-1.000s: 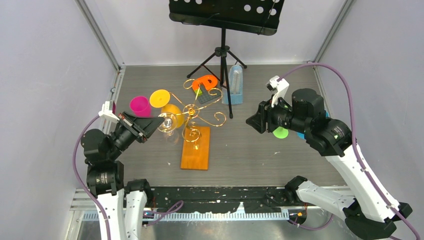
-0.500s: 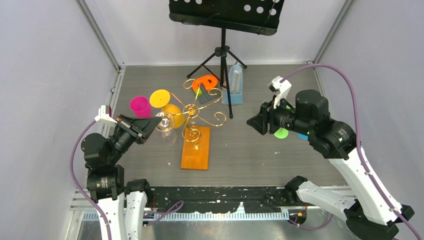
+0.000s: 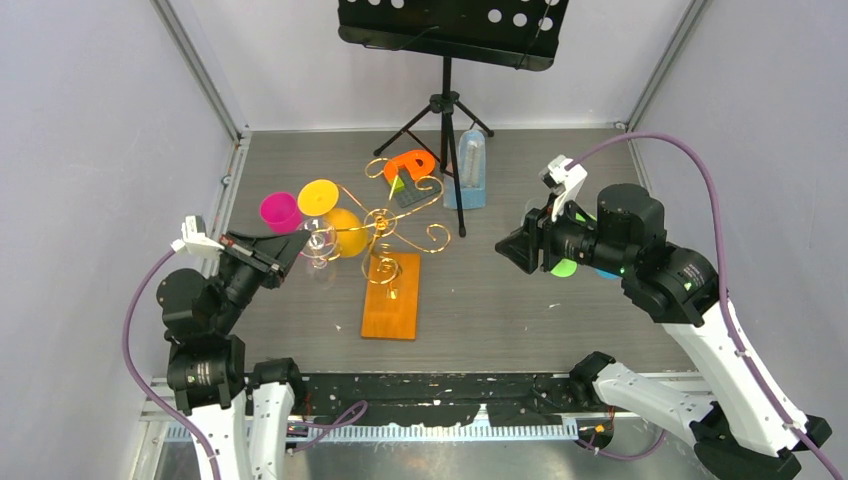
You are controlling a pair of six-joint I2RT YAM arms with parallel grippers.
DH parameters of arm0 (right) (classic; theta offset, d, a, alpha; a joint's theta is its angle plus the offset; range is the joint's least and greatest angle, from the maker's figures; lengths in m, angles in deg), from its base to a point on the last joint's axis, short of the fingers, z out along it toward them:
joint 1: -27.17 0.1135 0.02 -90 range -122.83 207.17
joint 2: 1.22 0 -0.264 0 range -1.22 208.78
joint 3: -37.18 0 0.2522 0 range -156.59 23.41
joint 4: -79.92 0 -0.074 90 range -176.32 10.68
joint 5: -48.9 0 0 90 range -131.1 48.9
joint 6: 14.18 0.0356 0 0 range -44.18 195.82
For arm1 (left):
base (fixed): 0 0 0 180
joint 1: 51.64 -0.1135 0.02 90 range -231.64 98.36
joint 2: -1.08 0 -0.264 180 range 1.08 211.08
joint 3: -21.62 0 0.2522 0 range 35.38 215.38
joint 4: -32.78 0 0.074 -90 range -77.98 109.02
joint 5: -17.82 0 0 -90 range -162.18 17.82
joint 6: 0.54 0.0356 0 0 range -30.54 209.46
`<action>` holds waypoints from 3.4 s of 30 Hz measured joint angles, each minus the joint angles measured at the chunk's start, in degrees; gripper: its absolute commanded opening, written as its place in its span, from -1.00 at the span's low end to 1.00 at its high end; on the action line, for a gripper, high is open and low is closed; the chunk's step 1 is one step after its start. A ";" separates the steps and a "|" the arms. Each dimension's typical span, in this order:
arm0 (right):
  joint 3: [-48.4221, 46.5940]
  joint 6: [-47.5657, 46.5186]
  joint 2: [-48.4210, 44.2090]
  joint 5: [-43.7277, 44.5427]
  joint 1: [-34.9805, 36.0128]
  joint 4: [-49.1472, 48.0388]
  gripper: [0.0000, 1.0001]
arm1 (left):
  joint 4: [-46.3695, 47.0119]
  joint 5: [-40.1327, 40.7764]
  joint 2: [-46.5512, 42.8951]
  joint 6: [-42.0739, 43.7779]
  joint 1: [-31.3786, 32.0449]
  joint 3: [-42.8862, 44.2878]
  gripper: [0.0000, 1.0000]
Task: Take the wine glass off the wine glass rack
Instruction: Pick up the wine glass from the wine rack, then place the wine glass at the center of the board.
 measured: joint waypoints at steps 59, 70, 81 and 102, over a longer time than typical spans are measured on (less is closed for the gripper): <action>2.84 1.03 -6.47 2.10 0.00 0.70 -0.03 | -3.04 -3.69 4.94 4.00 19.80 5.25 -1.00; 1.20 1.38 -6.34 2.12 0.00 1.75 -0.03 | -8.31 -6.34 1.01 8.70 20.41 4.68 -1.00; 0.59 2.47 -4.79 1.46 0.00 3.39 -0.02 | -13.35 -10.58 -0.44 14.93 22.29 4.33 -1.00; 2.95 3.34 -5.42 0.00 0.00 4.81 -0.01 | -14.34 8.76 20.04 24.55 61.44 15.61 -1.00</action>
